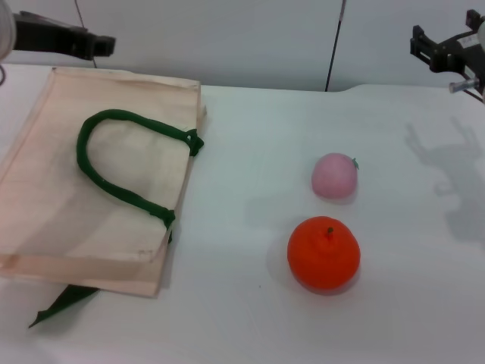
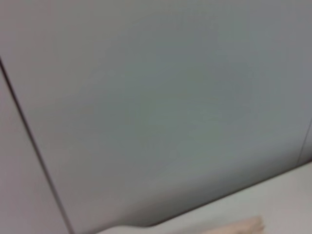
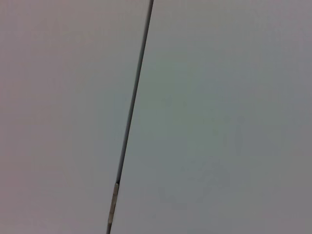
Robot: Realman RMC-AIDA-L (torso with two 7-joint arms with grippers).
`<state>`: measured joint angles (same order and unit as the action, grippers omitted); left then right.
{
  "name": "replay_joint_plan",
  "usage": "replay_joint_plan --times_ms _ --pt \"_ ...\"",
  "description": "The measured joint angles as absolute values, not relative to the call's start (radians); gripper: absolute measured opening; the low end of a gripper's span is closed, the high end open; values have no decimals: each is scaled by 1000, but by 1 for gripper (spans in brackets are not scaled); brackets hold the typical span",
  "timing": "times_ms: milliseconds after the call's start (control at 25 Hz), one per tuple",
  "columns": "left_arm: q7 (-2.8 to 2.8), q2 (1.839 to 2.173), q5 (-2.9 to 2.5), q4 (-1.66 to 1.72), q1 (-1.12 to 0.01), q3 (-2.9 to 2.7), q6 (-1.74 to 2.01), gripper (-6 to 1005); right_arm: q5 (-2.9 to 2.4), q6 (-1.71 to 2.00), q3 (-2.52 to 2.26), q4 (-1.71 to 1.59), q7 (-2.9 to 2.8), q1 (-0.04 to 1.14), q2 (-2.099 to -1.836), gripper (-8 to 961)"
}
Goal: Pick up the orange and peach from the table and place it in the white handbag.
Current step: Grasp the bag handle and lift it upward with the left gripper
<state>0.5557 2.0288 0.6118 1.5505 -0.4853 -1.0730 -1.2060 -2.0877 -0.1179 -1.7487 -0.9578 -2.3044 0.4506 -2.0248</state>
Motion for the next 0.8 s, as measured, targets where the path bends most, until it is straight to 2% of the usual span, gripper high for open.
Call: replay_joint_plan --times_ms 520,800 --pt "600 2019 410 1542 -579 -1030 -1425 469 -2088 -118 -1749 -953 -2306 454 -2025 866" --pt "621 2026 416 1460 -597 -1021 -1422 466 -2088 -118 -1751 -953 -2305 456 -2025 866"
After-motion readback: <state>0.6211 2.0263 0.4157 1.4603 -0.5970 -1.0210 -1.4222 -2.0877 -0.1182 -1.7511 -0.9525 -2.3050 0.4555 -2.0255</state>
